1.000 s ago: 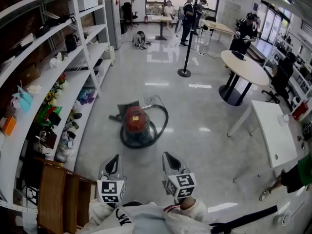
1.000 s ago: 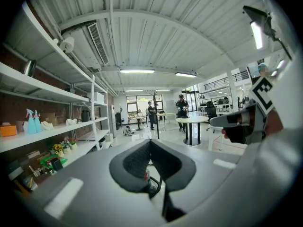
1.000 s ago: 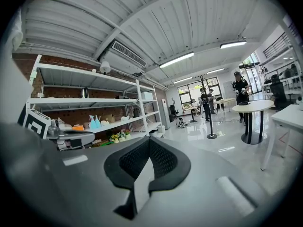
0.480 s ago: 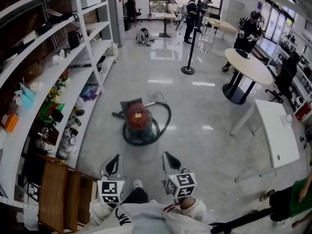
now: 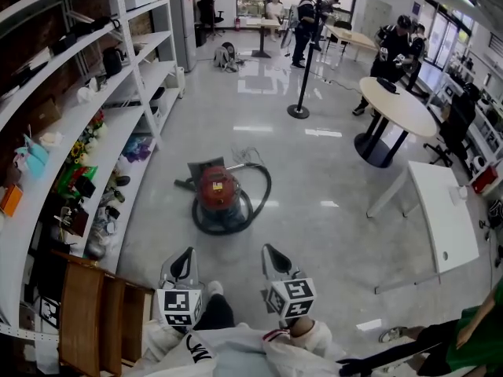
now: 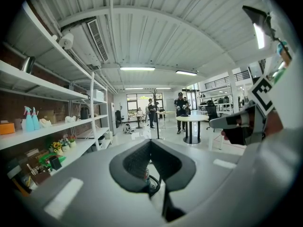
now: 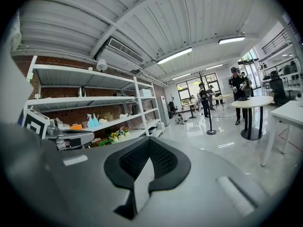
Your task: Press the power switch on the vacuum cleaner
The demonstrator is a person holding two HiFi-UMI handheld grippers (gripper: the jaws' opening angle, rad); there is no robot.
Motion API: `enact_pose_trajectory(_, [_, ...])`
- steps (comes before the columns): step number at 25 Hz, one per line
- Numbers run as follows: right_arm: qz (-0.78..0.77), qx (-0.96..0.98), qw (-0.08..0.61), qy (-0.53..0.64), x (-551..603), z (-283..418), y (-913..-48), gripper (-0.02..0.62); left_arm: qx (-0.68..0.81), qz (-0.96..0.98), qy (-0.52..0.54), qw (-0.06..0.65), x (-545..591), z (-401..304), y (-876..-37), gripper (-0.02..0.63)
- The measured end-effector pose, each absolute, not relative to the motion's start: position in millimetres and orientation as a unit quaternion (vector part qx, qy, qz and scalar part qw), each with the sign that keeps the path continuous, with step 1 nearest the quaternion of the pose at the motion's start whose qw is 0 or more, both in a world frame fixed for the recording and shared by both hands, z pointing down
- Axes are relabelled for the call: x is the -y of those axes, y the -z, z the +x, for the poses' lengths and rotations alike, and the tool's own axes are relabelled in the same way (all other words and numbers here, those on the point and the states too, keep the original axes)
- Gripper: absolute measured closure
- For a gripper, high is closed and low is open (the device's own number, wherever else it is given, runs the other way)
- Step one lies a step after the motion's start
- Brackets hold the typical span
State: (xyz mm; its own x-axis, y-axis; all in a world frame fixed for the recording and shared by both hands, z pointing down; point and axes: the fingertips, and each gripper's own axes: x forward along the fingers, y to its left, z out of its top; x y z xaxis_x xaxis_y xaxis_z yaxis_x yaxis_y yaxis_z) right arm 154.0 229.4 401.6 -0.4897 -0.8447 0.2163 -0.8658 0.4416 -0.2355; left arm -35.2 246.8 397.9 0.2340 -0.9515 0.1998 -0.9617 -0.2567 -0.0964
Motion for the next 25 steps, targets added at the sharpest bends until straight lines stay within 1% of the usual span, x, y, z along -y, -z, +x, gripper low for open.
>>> enact_pose_trajectory(14, [0.506,0.844,0.054,-0.168,-193,143,-414,0.595,0.603,0.789,-0.111,0.043,-207,-44,-411,0.606])
enact_pose_trajectory(25, [0.513,0.838,0.061,-0.177,-143,126,-419,0.595,0.599,0.791,-0.117,0.05,-152,-64,-413,0.606])
